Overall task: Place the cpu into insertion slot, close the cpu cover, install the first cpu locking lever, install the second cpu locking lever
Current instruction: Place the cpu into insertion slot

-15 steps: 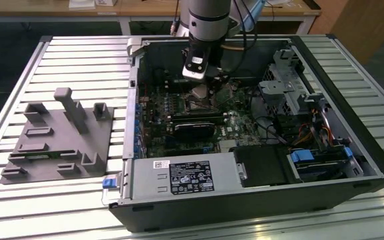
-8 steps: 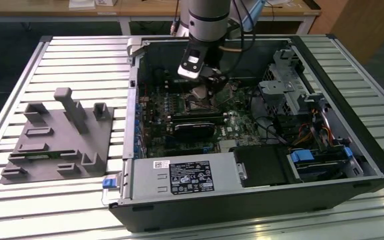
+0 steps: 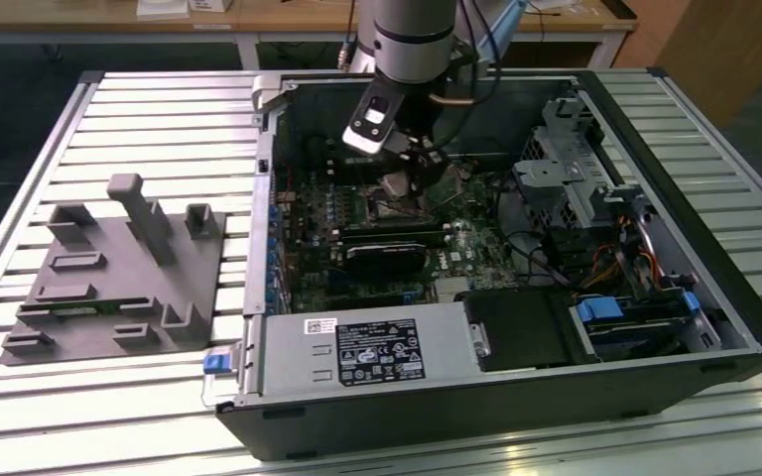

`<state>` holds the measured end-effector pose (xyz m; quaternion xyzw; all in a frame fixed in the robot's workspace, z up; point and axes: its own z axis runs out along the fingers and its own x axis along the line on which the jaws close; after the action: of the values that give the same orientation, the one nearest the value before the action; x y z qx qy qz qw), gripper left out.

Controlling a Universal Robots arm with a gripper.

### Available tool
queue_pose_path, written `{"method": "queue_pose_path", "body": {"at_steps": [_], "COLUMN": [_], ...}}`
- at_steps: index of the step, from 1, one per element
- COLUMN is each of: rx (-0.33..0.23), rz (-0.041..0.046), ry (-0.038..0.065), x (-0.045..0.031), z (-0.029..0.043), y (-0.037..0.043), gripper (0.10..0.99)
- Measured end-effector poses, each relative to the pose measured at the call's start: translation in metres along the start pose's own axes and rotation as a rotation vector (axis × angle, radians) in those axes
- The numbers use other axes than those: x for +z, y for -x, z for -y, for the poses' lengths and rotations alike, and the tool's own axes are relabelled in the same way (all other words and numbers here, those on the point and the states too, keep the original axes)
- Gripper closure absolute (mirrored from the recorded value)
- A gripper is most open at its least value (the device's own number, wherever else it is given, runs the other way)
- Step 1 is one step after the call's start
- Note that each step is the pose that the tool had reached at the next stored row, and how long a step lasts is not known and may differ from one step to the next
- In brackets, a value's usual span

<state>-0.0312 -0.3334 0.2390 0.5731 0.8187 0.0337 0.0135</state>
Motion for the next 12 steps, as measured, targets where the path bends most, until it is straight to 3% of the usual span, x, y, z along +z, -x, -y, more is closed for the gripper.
{"method": "queue_pose_path", "body": {"at_steps": [12], "rx": [0.199], "rz": [0.0145], "ry": [0.003], "x": [0.0017], "z": [0.0001], "y": [0.0000], "gripper": [0.549]}}
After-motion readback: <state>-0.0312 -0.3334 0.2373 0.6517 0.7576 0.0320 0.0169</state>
